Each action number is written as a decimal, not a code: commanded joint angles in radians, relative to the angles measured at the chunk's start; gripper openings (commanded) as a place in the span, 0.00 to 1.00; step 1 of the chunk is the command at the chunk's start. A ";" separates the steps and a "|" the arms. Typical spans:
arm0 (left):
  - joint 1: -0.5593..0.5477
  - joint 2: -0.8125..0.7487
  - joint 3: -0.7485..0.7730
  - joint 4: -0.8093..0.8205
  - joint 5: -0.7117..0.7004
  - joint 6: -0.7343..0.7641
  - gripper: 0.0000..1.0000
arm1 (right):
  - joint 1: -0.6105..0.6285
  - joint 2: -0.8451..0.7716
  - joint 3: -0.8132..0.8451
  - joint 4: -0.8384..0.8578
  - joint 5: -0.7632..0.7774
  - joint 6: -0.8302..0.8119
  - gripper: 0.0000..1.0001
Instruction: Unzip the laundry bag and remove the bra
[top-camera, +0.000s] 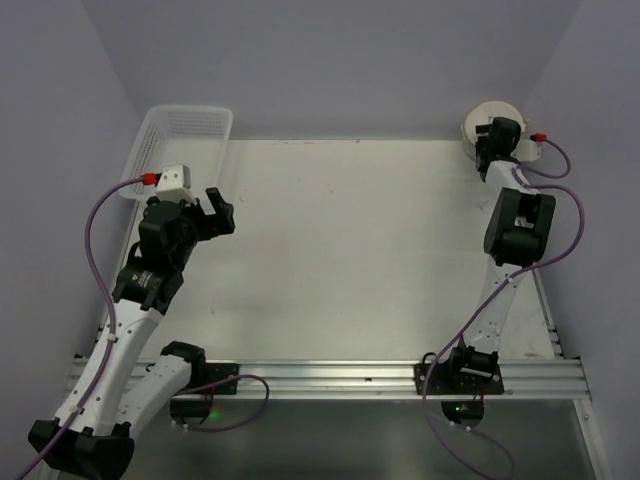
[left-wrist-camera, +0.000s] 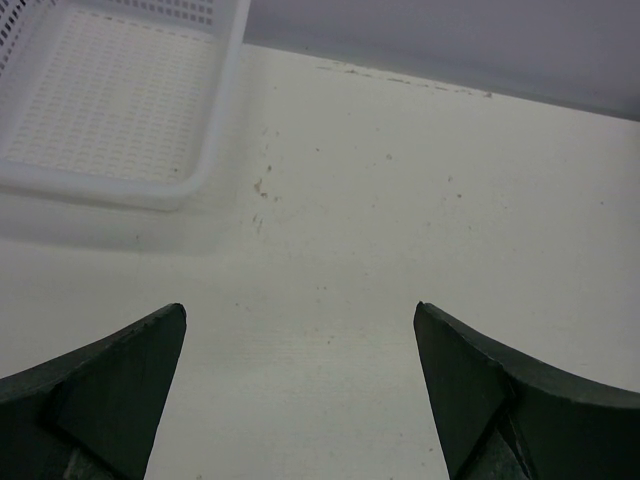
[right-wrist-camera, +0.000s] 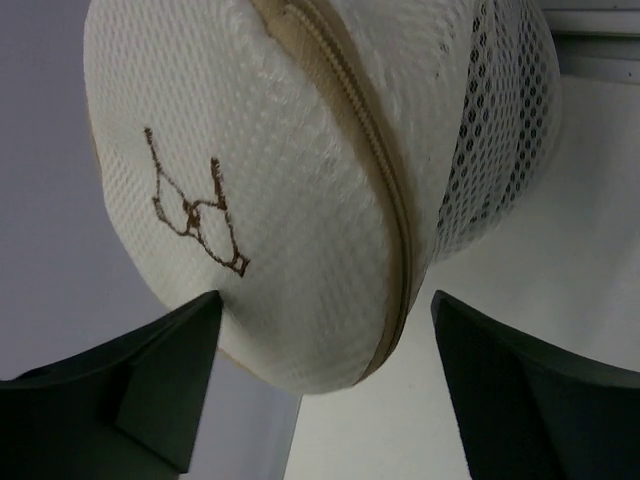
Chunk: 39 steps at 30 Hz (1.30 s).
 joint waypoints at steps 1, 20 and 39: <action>-0.002 0.003 0.057 -0.023 0.037 0.020 1.00 | -0.020 0.049 0.061 0.143 -0.031 0.021 0.79; -0.002 -0.034 -0.008 0.012 0.202 0.017 1.00 | 0.147 -0.501 -0.573 0.178 -0.992 -0.363 0.00; -0.004 0.083 -0.115 0.146 0.575 -0.095 1.00 | 0.588 -0.579 -0.637 -0.344 -1.237 -0.881 0.23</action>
